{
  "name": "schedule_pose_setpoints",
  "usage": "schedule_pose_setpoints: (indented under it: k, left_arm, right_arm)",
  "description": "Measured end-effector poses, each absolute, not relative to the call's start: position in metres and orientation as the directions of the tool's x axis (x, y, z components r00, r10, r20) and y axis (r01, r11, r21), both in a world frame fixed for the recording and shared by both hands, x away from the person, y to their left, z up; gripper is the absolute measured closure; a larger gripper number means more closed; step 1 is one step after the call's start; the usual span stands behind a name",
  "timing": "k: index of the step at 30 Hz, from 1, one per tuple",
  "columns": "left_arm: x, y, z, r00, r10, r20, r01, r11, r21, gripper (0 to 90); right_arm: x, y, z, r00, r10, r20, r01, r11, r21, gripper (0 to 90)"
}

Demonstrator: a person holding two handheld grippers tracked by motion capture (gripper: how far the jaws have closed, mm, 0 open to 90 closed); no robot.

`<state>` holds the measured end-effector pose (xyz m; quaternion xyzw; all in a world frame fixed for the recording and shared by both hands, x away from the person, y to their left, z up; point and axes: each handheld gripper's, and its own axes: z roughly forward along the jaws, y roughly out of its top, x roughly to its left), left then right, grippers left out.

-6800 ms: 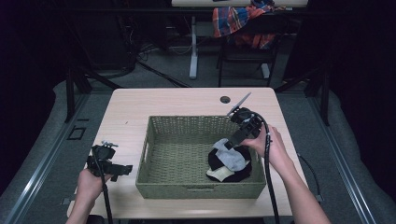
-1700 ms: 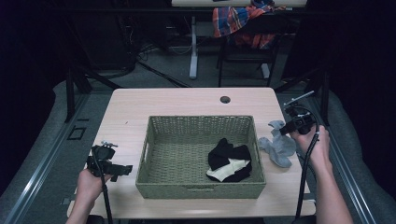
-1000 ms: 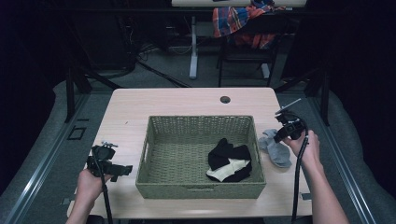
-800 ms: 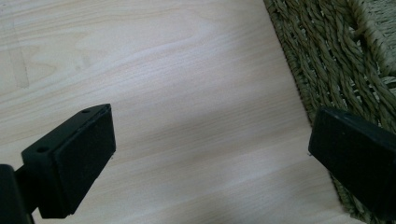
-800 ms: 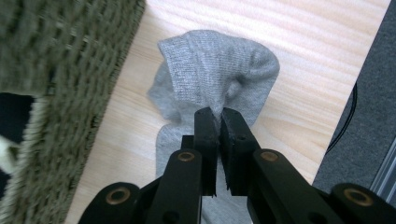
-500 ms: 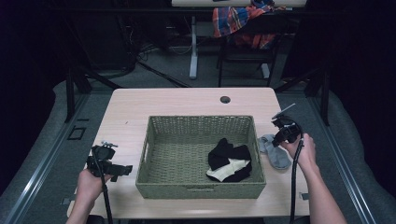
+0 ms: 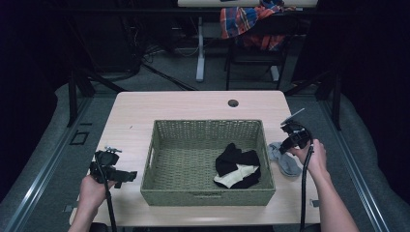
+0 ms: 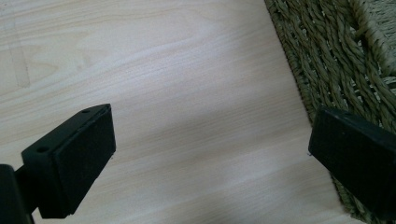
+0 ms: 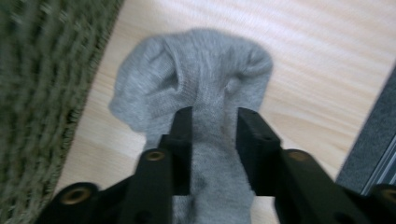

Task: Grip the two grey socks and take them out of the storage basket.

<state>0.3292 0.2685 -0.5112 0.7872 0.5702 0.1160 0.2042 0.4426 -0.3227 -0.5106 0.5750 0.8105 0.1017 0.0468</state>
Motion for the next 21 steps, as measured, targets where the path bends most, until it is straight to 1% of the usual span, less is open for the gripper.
schedule_pose_setpoints:
  k: [1,2,3,4,6,7,9,11,13,16,21]
  left_arm:
    - [0.329,0.269,-0.511,0.325,0.944,-0.051,0.85,-0.268,0.453,0.9]
    - [0.329,0.269,-0.511,0.322,0.946,-0.05,0.85,-0.265,0.455,0.9]
    - [0.329,0.269,-0.511,0.322,0.946,-0.05,0.85,-0.265,0.455,0.9]
    - [0.329,0.269,-0.511,0.321,0.946,-0.047,0.85,-0.265,0.456,0.9]
    - [0.329,0.269,-0.511,0.321,0.946,-0.048,0.85,-0.265,0.455,0.9]
    - [0.329,0.269,-0.511,0.321,0.946,-0.048,0.85,-0.265,0.456,0.9]
    - [0.329,0.27,-0.511,0.32,0.946,-0.049,0.85,-0.263,0.457,0.9]
    - [0.329,0.27,-0.511,0.319,0.946,-0.05,0.85,-0.263,0.457,0.9]
    - [0.329,0.27,-0.511,0.321,0.946,-0.049,0.849,-0.264,0.457,0.9]
    - [0.329,0.269,-0.511,0.322,0.946,-0.049,0.848,-0.265,0.458,0.9]
    - [0.329,0.268,-0.511,0.321,0.946,-0.05,0.849,-0.264,0.458,0.9]
  right_arm:
    - [0.441,-0.323,-0.507,-0.326,0.944,0.049,0.921,0.305,0.24,57.4]
    - [0.437,-0.324,-0.498,-0.323,0.946,0.032,0.919,0.305,0.251,46.9]
    - [0.437,-0.324,-0.498,-0.323,0.946,0.032,0.919,0.305,0.251,46.9]
    - [0.431,-0.326,-0.488,-0.309,0.95,0.038,0.915,0.286,0.286,36.5]
    - [0.426,-0.328,-0.478,-0.315,0.948,0.051,0.908,0.285,0.307,25.2]
    - [0.423,-0.329,-0.474,-0.306,0.95,0.062,0.905,0.27,0.33,21.0]
    - [0.417,-0.33,-0.467,-0.307,0.949,0.066,0.9,0.268,0.343,16.8]
    - [0.414,-0.331,-0.465,-0.311,0.948,0.068,0.898,0.269,0.348,15.5]
    - [0.402,-0.332,-0.461,-0.318,0.945,0.075,0.891,0.271,0.365,12.4]
    - [0.388,-0.33,-0.462,-0.323,0.944,0.072,0.885,0.275,0.376,5.4]
    - [0.363,-0.327,-0.466,-0.348,0.934,0.082,0.872,0.29,0.394,1.4]
